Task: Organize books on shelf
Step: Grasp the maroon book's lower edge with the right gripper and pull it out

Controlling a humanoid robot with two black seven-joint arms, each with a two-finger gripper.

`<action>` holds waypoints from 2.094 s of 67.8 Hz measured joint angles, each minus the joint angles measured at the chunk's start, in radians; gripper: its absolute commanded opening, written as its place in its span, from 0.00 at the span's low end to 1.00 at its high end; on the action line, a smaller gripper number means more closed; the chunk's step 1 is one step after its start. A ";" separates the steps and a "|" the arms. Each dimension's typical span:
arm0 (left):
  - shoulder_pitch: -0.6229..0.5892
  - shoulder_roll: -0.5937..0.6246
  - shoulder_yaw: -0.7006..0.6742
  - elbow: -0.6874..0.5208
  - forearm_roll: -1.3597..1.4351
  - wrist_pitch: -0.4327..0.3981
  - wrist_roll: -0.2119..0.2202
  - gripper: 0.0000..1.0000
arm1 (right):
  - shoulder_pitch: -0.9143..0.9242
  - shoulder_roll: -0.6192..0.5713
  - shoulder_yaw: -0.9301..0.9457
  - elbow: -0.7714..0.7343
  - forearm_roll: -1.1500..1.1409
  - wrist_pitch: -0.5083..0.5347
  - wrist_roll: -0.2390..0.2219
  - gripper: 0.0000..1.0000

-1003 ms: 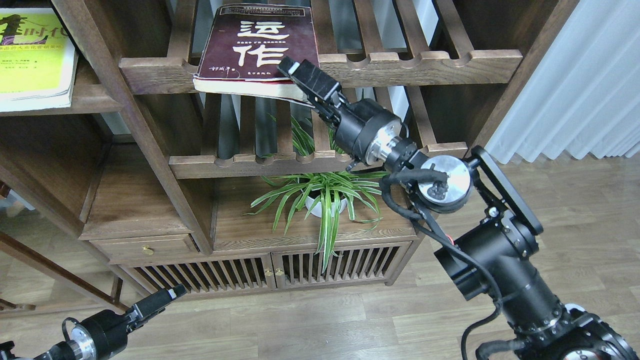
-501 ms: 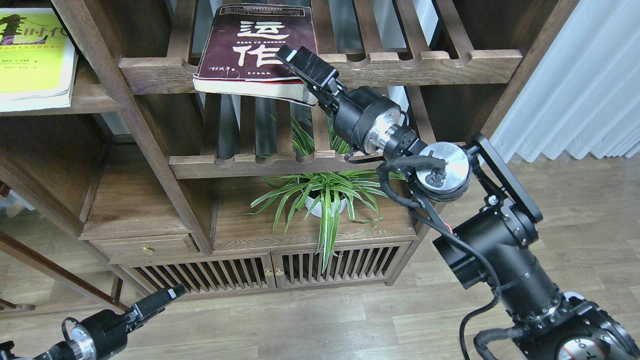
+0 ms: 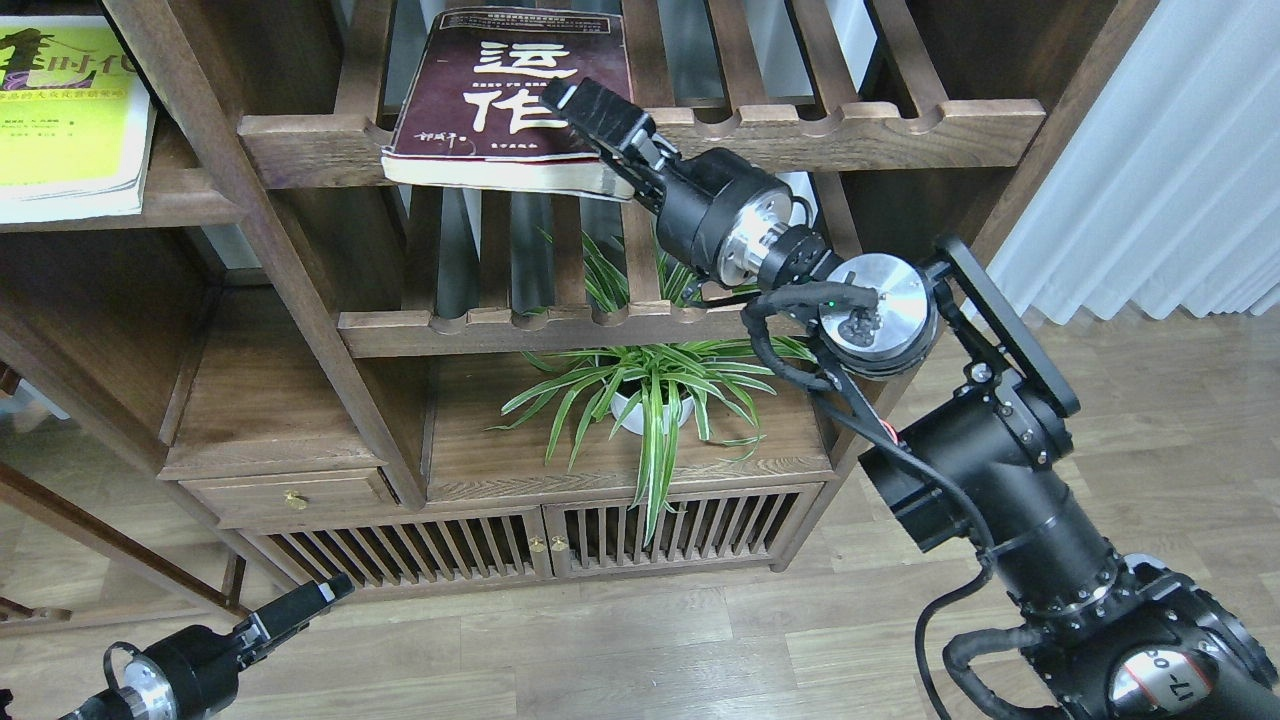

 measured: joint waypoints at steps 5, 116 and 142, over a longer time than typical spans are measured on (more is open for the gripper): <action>0.002 0.000 -0.002 0.004 0.000 0.000 0.000 1.00 | 0.000 0.000 -0.001 0.000 0.001 0.020 -0.022 0.49; 0.021 -0.027 -0.011 0.082 0.002 0.000 0.003 1.00 | 0.125 0.000 0.002 -0.168 -0.059 0.004 -0.031 0.76; 0.023 -0.030 -0.011 0.094 0.001 0.000 0.001 1.00 | 0.124 0.000 0.041 -0.167 -0.003 0.186 -0.048 0.03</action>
